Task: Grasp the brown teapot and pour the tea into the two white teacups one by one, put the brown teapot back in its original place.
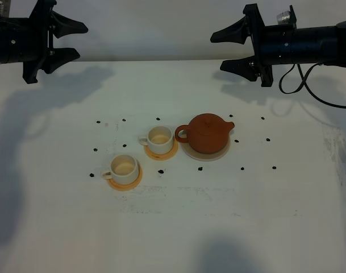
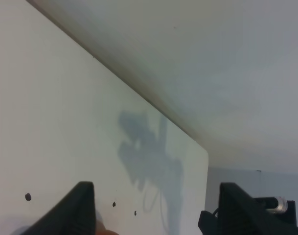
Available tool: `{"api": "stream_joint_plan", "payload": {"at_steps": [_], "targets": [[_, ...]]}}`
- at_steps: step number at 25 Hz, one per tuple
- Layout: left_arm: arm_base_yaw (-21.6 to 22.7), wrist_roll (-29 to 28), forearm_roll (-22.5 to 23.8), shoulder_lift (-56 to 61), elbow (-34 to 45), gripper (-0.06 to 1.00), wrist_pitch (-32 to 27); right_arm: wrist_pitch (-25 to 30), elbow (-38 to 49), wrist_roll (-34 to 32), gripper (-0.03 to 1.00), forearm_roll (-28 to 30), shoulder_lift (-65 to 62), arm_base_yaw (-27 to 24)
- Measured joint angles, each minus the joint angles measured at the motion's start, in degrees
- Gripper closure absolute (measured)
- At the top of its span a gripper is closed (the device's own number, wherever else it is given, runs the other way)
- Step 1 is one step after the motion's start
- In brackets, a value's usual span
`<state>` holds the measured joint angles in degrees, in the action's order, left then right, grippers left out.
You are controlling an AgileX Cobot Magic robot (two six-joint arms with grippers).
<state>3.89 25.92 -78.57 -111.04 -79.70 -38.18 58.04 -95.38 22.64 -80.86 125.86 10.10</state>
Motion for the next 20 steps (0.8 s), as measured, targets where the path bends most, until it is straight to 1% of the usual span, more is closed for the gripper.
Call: {"api": "stream_joint_plan", "payload": {"at_steps": [13, 20], "targets": [[0.0, 0.0, 0.22, 0.0, 0.0, 0.39, -0.25, -0.07, 0.0, 0.0, 0.38, 0.05, 0.0, 0.0], [0.0, 0.46, 3.86, 0.0, 0.0, 0.39, -0.25, 0.02, 0.0, 4.48, 0.39, 0.05, 0.0, 0.0]]}}
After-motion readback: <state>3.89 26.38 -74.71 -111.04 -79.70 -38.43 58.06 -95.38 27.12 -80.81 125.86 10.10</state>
